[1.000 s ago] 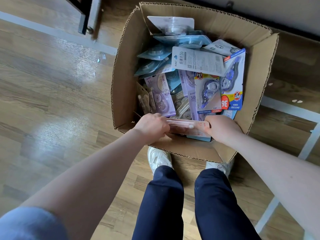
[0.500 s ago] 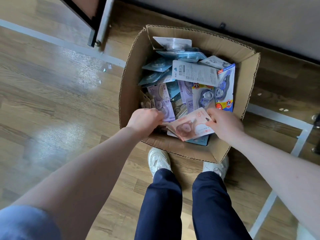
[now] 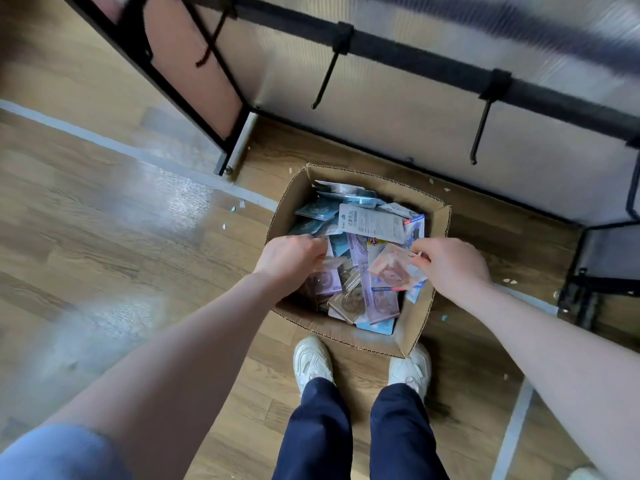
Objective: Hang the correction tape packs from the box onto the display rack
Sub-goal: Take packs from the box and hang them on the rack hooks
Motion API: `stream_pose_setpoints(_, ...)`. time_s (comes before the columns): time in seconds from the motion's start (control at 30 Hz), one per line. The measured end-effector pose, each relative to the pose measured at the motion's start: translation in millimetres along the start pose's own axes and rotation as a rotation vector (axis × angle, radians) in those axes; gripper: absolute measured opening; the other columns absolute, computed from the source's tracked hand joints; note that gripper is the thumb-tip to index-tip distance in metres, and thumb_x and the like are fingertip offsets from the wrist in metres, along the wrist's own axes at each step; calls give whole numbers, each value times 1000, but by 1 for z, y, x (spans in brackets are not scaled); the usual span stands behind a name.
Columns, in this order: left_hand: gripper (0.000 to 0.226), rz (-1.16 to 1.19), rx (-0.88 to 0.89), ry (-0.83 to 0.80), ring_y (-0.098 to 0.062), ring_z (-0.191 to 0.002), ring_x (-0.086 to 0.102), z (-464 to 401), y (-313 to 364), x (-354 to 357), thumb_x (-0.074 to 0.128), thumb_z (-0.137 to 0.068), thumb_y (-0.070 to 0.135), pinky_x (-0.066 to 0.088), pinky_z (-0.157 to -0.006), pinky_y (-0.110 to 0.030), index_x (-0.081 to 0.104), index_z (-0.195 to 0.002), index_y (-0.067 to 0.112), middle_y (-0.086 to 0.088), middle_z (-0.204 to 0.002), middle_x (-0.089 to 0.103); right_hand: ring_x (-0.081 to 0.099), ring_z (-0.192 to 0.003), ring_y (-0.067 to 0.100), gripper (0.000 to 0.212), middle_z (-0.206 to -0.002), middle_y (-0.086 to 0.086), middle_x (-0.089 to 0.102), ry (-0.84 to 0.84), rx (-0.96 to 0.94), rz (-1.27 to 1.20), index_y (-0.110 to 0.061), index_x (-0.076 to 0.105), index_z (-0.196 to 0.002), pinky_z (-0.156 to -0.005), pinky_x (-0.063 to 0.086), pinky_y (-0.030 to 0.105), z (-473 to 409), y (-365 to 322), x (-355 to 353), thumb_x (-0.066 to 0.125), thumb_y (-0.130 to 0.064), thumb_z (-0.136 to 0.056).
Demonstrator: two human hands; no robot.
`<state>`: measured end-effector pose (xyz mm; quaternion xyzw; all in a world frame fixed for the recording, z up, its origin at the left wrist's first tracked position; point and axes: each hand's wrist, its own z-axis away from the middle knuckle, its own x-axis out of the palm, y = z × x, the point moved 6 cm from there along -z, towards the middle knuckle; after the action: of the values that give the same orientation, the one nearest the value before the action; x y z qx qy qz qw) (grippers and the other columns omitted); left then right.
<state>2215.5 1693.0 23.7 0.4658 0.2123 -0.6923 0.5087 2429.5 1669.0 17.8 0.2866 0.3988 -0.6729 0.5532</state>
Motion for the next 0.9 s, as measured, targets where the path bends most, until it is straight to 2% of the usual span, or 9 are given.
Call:
stream_pose_setpoints(0.13,21,-10,-4,42,-27,-91,60,8,5,-57,41,-96,25,40,-64,-30,59,-103,16,-3,-102,63,55,-77,26,20,-79,1,60,53,-29,20,-18,54,-75,-55,34,31,16,-12,-55,49,-24,-94)
stream_pose_setpoints(0.3,20,-39,9,107,-28,-89,60,26,15,-134,41,-96,27,35,-61,-27,58,-101,17,-2,-99,62,53,-82,23,10,-86,0,58,98,-67,45,-24,57,-86,-50,29,27,42,-33,-129,50,-23,-93)
stream_pose_setpoints(0.37,17,-28,8,140,-27,-86,60,33,17,-164,43,-95,26,37,-60,-28,58,-98,18,-2,-96,63,53,-80,20,9,-86,-2,57,137,-89,61,-22,60,-93,-52,36,26,53,-42,-156,51,-25,-93)
stream_pose_setpoints(0.47,15,11,29,196,-24,-84,59,45,21,-211,46,-94,26,39,-61,-29,59,-93,18,0,-92,62,56,-83,17,14,-92,-2,61,197,-107,48,-22,62,-97,-65,49,29,71,-53,-200,49,-28,-94)
stream_pose_setpoints(0.53,16,12,57,251,-20,-84,59,55,25,-244,46,-94,28,38,-60,-28,59,-94,20,2,-94,62,55,-85,16,14,-94,-2,60,231,-118,32,-20,61,-95,-61,44,25,84,-62,-229,49,-28,-95)
stream_pose_setpoints(0.6,17,-18,84,306,-18,-85,59,65,28,-276,45,-95,30,32,-60,-26,60,-96,22,4,-96,63,55,-87,17,13,-93,-1,58,273,-130,41,-19,59,-94,-55,33,21,95,-71,-258,48,-26,-96)
stream_pose_setpoints(0.67,18,-17,91,349,-19,-86,59,74,29,-306,45,-95,29,30,-60,-26,61,-96,20,4,-95,63,56,-90,19,14,-97,-1,60,329,-135,72,-20,60,-99,-58,34,23,107,-80,-286,48,-25,-96)
stream_pose_setpoints(0.8,14,-7,129,440,-18,-81,59,96,33,-367,48,-92,29,37,-60,-27,60,-92,20,6,-88,62,59,-91,17,15,-103,-1,62,416,-126,105,-23,61,-107,-63,40,21,132,-94,-338,52,-25,-95)
stream_pose_setpoints(0.9,16,-20,146,494,-17,-84,60,112,36,-408,49,-92,31,36,-60,-26,62,-96,22,7,-91,64,59,-88,19,14,-96,-1,61,460,-104,64,-21,61,-99,-52,31,20,147,-104,-372,47,-23,-96)
